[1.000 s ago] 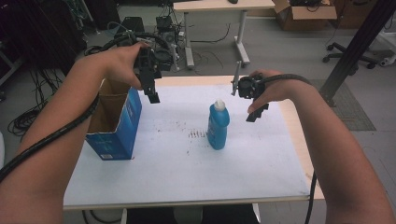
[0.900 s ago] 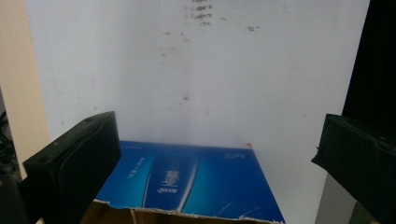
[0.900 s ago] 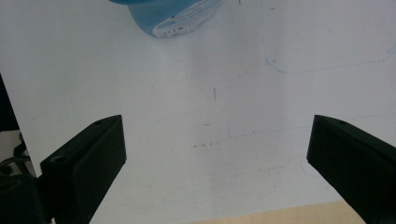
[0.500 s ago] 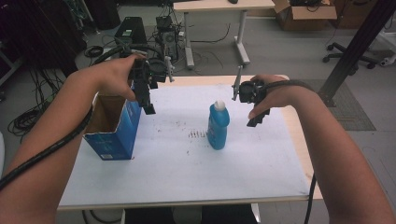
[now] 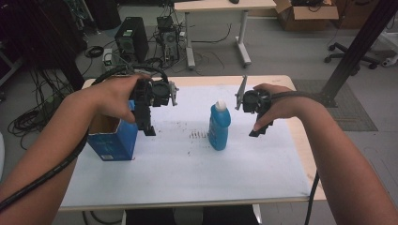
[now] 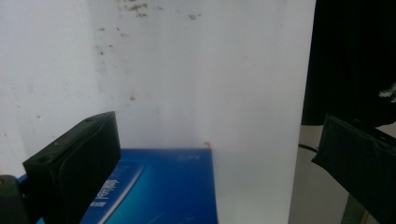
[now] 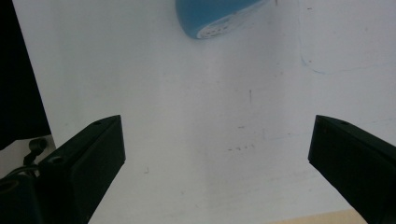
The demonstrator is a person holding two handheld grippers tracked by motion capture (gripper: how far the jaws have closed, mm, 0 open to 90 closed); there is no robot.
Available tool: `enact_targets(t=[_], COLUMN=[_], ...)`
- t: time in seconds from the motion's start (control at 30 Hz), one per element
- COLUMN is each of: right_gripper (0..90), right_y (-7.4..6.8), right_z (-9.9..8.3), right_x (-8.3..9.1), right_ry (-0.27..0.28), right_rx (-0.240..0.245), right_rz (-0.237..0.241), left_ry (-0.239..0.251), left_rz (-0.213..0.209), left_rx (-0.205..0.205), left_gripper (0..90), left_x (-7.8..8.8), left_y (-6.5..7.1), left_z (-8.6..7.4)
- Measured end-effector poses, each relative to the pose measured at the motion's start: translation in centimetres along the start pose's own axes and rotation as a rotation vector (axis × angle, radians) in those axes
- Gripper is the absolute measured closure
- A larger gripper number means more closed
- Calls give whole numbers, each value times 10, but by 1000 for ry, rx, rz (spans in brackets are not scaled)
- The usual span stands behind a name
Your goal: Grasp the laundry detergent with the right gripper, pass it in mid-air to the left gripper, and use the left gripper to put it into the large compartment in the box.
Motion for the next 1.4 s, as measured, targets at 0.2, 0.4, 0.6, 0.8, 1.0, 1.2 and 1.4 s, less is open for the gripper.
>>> enact_targets(t=[0.2,0.4,0.6,0.8,1.0,1.2,1.4], right_gripper=[38,36,32,39,32,26,19], right_y=[-18,-29,-46,-50,-52,-57,-56], right_z=[-4,-3,-3,-4,4,9,16], right_x=[-8,-18,-31,-40,-47,-54,-54], right_ry=[38,118,179,199,276,353,494], right_rx=[-44,-115,-190,-305,-394,-443,-521], right_rz=[13,-1,-27,-107,-180,-219,-297], left_ry=[-9,5,-1,-9,5,9,-2], left_rz=[2,6,-7,-9,0,4,5], left_rx=[-5,-2,-7,-10,-1,4,-4], left_gripper=[2,1,2,2,2,2,2], left_x=[-2,-5,-13,-17,-16,-14,-13], left_y=[10,12,16,18,18,20,21], left_z=[-3,-6,-11,-14,-17,-18,-19])
Point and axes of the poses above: each handheld gripper's, and its own axes: x roughly backward along the jaws, z roughly out of its top, y roughly to its right, the point moved 10 cm from there along -x, roughly forward along the jaws, and after that the axes turned 13 degrees about y, right-handed, at the moved point
